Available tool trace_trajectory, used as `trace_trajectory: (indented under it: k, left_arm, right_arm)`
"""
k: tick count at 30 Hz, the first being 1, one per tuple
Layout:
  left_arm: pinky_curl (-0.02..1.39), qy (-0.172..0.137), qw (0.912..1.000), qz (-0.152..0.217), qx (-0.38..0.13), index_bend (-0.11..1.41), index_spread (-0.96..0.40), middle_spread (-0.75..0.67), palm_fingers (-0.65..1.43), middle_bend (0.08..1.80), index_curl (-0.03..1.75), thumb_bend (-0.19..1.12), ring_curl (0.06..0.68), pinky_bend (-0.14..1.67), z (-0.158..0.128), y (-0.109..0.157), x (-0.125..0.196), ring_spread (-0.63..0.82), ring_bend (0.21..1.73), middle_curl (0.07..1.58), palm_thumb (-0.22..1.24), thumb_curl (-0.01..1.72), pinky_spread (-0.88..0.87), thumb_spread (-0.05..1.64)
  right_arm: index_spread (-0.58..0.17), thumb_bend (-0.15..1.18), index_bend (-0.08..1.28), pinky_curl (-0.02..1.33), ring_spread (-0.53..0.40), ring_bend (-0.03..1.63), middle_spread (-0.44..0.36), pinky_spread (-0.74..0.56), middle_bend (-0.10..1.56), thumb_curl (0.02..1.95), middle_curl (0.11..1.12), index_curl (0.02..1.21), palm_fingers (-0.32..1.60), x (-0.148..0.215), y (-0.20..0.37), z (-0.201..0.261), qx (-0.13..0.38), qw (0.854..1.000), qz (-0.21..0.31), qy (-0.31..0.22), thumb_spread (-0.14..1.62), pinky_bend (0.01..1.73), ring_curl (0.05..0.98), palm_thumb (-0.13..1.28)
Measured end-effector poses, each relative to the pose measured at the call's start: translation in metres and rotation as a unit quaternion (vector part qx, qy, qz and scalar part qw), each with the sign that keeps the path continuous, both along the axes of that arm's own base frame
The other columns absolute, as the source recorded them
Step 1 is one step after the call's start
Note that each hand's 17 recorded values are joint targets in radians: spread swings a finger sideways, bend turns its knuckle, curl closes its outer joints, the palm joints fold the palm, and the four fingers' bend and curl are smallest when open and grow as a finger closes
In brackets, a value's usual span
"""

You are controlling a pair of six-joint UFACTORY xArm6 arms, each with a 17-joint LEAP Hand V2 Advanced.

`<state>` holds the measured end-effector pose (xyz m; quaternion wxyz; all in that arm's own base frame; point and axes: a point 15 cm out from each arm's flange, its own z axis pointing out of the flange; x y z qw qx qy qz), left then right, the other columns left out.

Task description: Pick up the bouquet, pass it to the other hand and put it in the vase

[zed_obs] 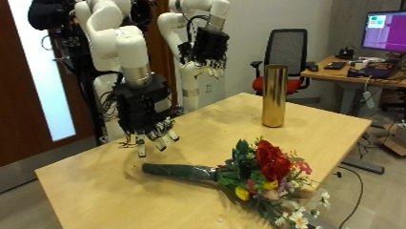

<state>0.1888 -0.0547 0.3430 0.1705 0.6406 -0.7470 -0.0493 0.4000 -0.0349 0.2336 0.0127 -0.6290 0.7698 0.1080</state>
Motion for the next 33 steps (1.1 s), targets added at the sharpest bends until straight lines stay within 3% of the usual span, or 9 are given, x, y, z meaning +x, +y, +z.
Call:
trace_trajectory:
  k: [2, 4, 9, 16, 19, 23, 24, 33]
  left_arm:
    - [0.27, 0.000, 1.0000, 0.001, 0.000, 0.18, 0.25, 0.35, 0.16, 0.22, 0.34, -0.03, 0.201, 0.19, 0.000, 0.000, -0.001, 0.58, 0.44, 0.34, 0.44, 0.30, 0.56, 0.96]
    - [0.27, 0.001, 1.0000, 0.001, 0.000, 0.17, 0.25, 0.36, 0.17, 0.24, 0.34, -0.03, 0.199, 0.19, 0.000, 0.000, -0.001, 0.58, 0.44, 0.34, 0.44, 0.30, 0.56, 0.95]
    - [0.27, 0.001, 1.0000, 0.001, 0.000, 0.18, 0.25, 0.36, 0.17, 0.23, 0.34, -0.03, 0.201, 0.19, 0.000, 0.000, -0.001, 0.58, 0.44, 0.34, 0.44, 0.30, 0.56, 0.95]
    - [0.27, 0.002, 1.0000, 0.002, 0.000, 0.17, 0.25, 0.37, 0.17, 0.23, 0.34, -0.03, 0.201, 0.19, 0.001, 0.001, -0.002, 0.58, 0.44, 0.34, 0.44, 0.30, 0.56, 0.95]
    - [0.27, 0.004, 1.0000, 0.001, 0.000, 0.17, 0.26, 0.37, 0.17, 0.23, 0.34, -0.03, 0.202, 0.19, 0.000, 0.001, -0.003, 0.58, 0.44, 0.34, 0.44, 0.30, 0.56, 0.95]
    - [0.27, 0.002, 1.0000, 0.001, -0.001, 0.17, 0.26, 0.37, 0.17, 0.24, 0.34, -0.03, 0.201, 0.18, 0.001, 0.001, -0.003, 0.58, 0.44, 0.34, 0.43, 0.30, 0.56, 0.95]
    - [0.27, 0.002, 1.0000, 0.002, 0.000, 0.17, 0.26, 0.37, 0.17, 0.24, 0.34, -0.03, 0.203, 0.19, 0.001, 0.001, -0.003, 0.58, 0.44, 0.34, 0.43, 0.30, 0.56, 0.95]
    - [0.27, 0.002, 1.0000, 0.002, 0.000, 0.17, 0.26, 0.36, 0.17, 0.24, 0.34, -0.03, 0.202, 0.19, 0.001, 0.001, -0.004, 0.57, 0.44, 0.34, 0.43, 0.30, 0.56, 0.95]
  right_arm:
    - [-0.336, -0.02, 0.15, 0.16, 0.022, 0.72, -0.027, 0.32, 0.23, 0.34, 0.39, 0.35, 0.20, 0.000, 0.000, -0.001, 0.001, 1.000, 0.002, 0.001, 1.12, 0.76, 0.166, 0.50]
    - [-0.317, -0.02, 0.13, 0.17, 0.079, 0.71, 0.099, 0.34, 0.25, 0.34, 0.38, 0.32, 0.17, 0.003, 0.000, 0.003, 0.001, 1.000, 0.002, -0.009, 1.12, 0.78, 0.160, 0.50]
    - [-0.206, -0.02, 0.13, 0.18, 0.130, 0.75, 0.207, 0.37, 0.21, 0.34, 0.35, 0.27, 0.09, 0.020, 0.002, 0.010, 0.010, 0.998, -0.015, -0.055, 1.11, 0.83, 0.175, 0.49]
    - [-0.181, -0.02, 0.12, 0.20, 0.140, 0.75, 0.198, 0.37, 0.29, 0.35, 0.36, 0.23, 0.05, 0.026, -0.004, -0.004, 0.014, 0.996, -0.044, -0.072, 1.10, 0.87, 0.184, 0.51]
    - [-0.169, -0.02, 0.13, 0.20, 0.156, 0.76, 0.235, 0.36, 0.32, 0.35, 0.36, 0.21, 0.04, 0.032, -0.006, -0.005, 0.012, 0.995, -0.048, -0.082, 1.10, 0.88, 0.191, 0.51]
    - [-0.164, -0.02, 0.15, 0.20, 0.163, 0.77, 0.226, 0.36, 0.29, 0.35, 0.35, 0.22, 0.03, 0.052, -0.011, -0.006, 0.011, 0.991, -0.065, -0.114, 1.10, 0.88, 0.195, 0.51]
    - [-0.129, -0.02, 0.11, 0.20, 0.124, 0.77, 0.193, 0.36, 0.36, 0.35, 0.36, 0.21, 0.05, 0.056, -0.012, -0.011, 0.012, 0.991, -0.070, -0.117, 1.10, 0.87, 0.195, 0.51]
    - [-0.124, -0.03, 0.15, 0.21, 0.124, 0.80, 0.212, 0.35, 0.38, 0.35, 0.35, 0.21, 0.05, 0.054, -0.037, -0.054, 0.022, 0.991, -0.109, -0.077, 1.09, 0.87, 0.207, 0.51]
